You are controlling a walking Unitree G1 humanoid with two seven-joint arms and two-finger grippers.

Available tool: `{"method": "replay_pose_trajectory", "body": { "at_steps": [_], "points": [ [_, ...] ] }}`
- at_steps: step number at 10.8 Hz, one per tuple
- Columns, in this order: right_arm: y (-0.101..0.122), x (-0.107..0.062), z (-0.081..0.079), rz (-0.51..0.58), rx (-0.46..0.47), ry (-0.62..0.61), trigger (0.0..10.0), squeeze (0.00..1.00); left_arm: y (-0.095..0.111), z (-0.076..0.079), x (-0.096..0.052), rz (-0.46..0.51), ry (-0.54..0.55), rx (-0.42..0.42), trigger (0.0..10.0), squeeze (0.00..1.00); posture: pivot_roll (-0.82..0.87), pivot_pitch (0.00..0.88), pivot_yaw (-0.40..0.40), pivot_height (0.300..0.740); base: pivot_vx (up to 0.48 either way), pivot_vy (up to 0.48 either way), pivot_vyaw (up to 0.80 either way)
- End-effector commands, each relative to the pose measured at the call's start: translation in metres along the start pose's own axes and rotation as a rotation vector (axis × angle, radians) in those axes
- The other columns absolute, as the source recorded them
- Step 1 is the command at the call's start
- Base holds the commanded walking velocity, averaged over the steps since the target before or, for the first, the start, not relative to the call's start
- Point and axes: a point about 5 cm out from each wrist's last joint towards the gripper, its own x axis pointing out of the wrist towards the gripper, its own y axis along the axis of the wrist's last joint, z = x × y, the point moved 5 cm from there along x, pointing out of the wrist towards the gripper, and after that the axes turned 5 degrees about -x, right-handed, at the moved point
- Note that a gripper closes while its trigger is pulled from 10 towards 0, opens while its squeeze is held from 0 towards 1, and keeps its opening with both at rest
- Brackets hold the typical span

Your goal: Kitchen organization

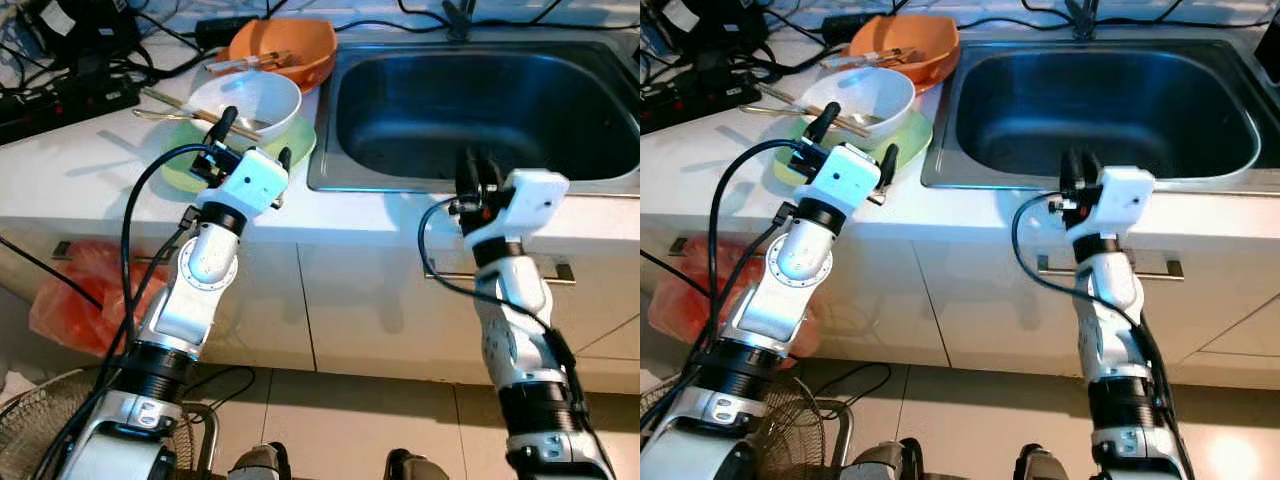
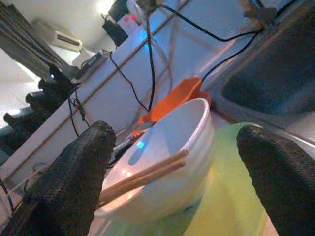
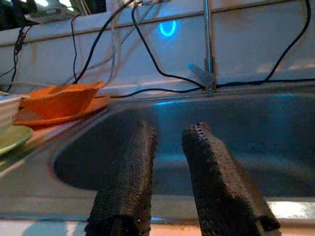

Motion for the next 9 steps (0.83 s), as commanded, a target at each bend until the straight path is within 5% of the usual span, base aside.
{"method": "replay_pose_trajectory", "body": {
  "at_steps": [1, 5, 9],
  "points": [
    [0.005, -0.002, -0.003, 0.018, 0.000, 0.013, 10.0, 0.00, 0.006, -0.006, 0.004, 0.019, 0.018, 0.051, 10.0, 0.00, 0.09, 0.219, 0.085, 0.740, 0.000, 0.000, 0.00],
    [0.001, -0.007, -0.010, -0.002, 0.020, 0.024, 10.0, 0.00, 0.009, -0.017, 0.008, 0.008, 0.011, 0.274, 10.0, 0.00, 0.11, 0.237, 0.087, 0.740, 0.000, 0.000, 0.00],
    [0.002, -0.011, -0.015, -0.005, 0.030, 0.034, 10.0, 0.00, 0.008, -0.014, 0.014, 0.000, -0.005, 0.317, 10.0, 0.00, 0.09, 0.239, 0.091, 0.740, 0.000, 0.000, 0.00]
  ]
}}
